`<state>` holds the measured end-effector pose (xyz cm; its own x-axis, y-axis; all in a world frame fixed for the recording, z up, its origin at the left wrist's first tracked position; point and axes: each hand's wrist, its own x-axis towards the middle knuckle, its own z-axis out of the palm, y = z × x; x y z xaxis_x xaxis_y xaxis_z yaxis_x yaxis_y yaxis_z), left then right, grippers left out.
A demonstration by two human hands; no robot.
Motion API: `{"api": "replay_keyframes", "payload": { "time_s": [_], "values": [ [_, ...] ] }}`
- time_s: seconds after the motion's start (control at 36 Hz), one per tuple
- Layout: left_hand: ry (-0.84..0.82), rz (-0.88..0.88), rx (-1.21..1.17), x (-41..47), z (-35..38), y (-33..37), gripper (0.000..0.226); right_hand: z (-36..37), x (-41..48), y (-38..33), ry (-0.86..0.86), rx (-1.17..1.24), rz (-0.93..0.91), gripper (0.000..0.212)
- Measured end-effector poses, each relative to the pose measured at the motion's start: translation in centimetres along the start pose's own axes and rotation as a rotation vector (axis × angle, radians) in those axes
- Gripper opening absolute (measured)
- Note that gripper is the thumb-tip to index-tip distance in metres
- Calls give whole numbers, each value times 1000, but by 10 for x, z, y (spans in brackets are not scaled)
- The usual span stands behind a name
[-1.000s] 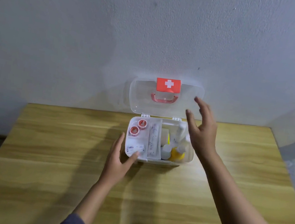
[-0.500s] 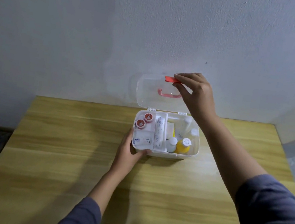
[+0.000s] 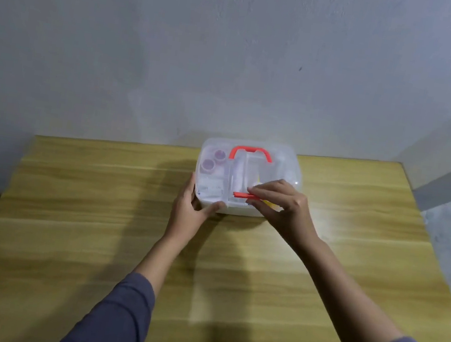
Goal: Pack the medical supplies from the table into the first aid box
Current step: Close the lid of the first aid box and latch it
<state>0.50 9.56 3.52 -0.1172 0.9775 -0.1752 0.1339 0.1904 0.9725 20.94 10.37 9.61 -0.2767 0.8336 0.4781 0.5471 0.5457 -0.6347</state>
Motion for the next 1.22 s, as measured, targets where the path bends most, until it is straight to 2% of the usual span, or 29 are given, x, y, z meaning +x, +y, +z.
{"api": "replay_keyframes", "payload": {
  "time_s": [0.19, 0.36, 0.44, 0.56, 0.69, 0.75, 0.89, 1.22],
  "values": [
    [-26, 11, 47, -1, -5, -8, 99, 12, -28, 7, -50, -1, 92, 16],
    [-54, 20, 15, -4, -4, -6, 96, 14, -38, 6, -41, -14, 98, 18],
    [-46, 13, -2, -4, -3, -6, 86, 15, -44, 5, -77, -53, 78, 22],
    [-32, 14, -8, -4, -1, -7, 85, 14, -50, 4, -122, -109, 58, 27],
    [-39, 15, -13, -4, -2, -7, 86, 12, -36, 2, 14, -166, 39, 29],
    [-40, 13, -12, -4, -2, -7, 86, 12, -26, 3, 17, -198, 54, 34],
    [-37, 17, 0, -5, -2, -7, 86, 18, -17, 12, -110, -297, 121, 53],
    [-36, 32, 36, -5, 0, -5, 82, 24, -19, 18, -75, -440, 23, 48]
  ]
}}
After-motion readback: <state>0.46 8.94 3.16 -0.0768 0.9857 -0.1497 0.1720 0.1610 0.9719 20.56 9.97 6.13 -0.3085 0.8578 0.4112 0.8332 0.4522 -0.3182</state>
